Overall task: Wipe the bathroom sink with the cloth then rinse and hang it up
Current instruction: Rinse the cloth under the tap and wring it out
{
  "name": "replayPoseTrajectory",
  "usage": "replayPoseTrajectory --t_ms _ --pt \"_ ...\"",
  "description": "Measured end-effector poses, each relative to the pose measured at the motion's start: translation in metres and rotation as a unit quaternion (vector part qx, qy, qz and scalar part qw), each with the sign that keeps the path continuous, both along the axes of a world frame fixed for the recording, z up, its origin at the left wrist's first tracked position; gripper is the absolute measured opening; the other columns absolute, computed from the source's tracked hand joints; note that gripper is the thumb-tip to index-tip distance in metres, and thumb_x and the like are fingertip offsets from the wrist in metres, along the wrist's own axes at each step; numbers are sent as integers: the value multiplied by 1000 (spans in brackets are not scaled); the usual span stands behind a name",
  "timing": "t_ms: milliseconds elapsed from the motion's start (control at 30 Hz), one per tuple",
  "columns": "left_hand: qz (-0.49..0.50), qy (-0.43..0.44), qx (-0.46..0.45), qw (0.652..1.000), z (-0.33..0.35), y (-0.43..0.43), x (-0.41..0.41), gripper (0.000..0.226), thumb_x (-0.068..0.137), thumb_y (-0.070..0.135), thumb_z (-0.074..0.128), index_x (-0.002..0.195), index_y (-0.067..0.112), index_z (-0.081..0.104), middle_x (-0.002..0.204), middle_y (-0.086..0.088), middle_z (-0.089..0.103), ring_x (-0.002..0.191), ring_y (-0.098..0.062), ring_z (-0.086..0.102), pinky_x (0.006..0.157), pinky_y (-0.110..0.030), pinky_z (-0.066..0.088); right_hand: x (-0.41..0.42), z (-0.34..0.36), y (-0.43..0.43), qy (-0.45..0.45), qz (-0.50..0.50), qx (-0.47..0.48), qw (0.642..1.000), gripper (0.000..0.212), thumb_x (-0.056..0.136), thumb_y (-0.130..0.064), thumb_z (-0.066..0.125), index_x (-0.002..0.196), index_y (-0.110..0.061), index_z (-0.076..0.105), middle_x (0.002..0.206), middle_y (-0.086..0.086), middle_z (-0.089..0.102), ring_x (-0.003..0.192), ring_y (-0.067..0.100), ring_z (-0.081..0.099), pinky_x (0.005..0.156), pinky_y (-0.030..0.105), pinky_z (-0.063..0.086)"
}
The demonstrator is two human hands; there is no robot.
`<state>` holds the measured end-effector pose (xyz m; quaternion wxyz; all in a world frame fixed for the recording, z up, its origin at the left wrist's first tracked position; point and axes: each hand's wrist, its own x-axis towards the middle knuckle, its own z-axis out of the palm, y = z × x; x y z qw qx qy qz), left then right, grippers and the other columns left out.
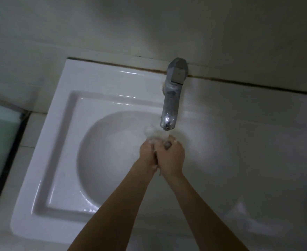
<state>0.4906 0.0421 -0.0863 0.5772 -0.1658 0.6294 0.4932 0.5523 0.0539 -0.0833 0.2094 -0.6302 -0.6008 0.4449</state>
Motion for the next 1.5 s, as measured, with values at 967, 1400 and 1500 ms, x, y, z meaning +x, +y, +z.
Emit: replayPoseTrajectory --t_ms 967,1400,1500 --pt "-85 298 -94 946 15 -28 -64 34 88 38 59 73 7 64 73 -15 59 70 -25 57 71 -40 54 -14 -8 15 139 -104 -137 975 32 91 -21 58 64 -11 45 62 -1 43 54 3 39 60 30 37" --pt "-145 143 -38 978 6 23 7 33 90 38 57 81 8 66 81 -8 68 83 -27 67 69 -31 52 71 5 54 104 -188 -152 965 38 87 -42 62 80 -5 63 75 8 64 70 24 62 66 35 54" --pt "-148 170 -60 972 8 15 -6 35 90 41 54 78 10 64 79 -7 65 84 -28 65 77 -35 53 61 9 48 107 -169 -153 968 37 89 -39 61 80 -4 62 71 5 62 66 19 60 59 30 50"
